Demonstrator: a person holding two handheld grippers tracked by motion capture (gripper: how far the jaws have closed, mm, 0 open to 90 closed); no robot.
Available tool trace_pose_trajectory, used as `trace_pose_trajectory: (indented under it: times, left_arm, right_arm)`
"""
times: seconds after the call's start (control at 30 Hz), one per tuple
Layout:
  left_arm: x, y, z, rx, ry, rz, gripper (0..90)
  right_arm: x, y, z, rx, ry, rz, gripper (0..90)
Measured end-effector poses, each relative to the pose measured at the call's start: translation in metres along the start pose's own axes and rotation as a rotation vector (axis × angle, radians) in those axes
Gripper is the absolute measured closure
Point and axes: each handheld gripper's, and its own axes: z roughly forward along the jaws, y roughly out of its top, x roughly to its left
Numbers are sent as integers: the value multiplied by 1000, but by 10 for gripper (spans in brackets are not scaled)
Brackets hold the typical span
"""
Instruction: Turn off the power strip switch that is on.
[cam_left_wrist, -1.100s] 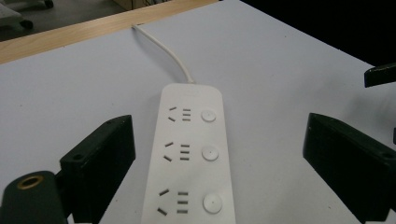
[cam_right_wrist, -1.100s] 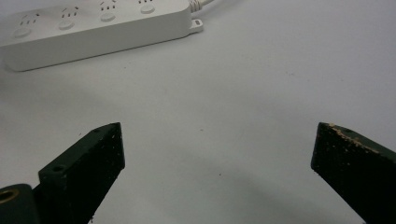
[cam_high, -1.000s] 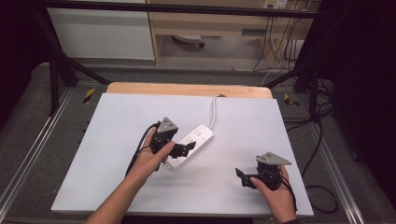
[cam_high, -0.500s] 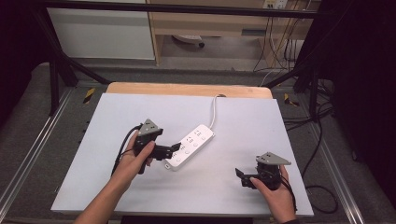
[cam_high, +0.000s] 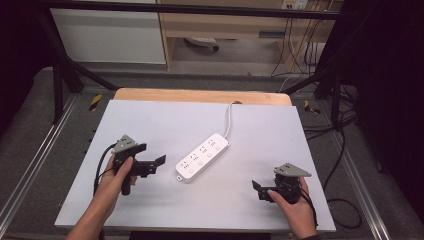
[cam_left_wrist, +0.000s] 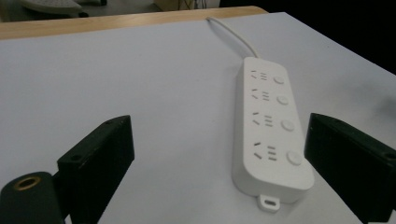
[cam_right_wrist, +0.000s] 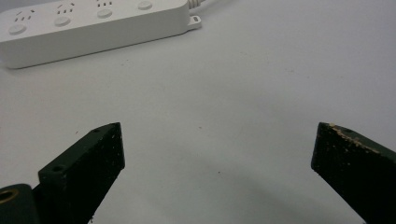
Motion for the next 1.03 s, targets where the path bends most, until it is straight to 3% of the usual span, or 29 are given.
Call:
trace_pose_trajectory:
  times: [0.2,0.37,0.7,0.87,0.93,1.03]
  left_arm:
    - [18,-20,-25,-24,46,-44,88]
    - [30,-36,-38,-20,77,-52,89]
    - [43,-47,-51,-21,113,-54,92]
    - [47,-55,-56,-24,131,-63,94]
    - [46,-57,-57,-33,133,-60,93]
    - [42,-60,-57,-31,114,-68,92]
  right_arm:
    - [0,0,0,0,-6,-2,35]
    - [0,-1,1,4,-7,2,34]
    - [-2,-1,1,9,-16,8,33]
    - [-5,-4,3,17,-45,7,33]
    - [-7,-6,6,33,-62,11,34]
    - [-12,-13,13,110,-113,17,42]
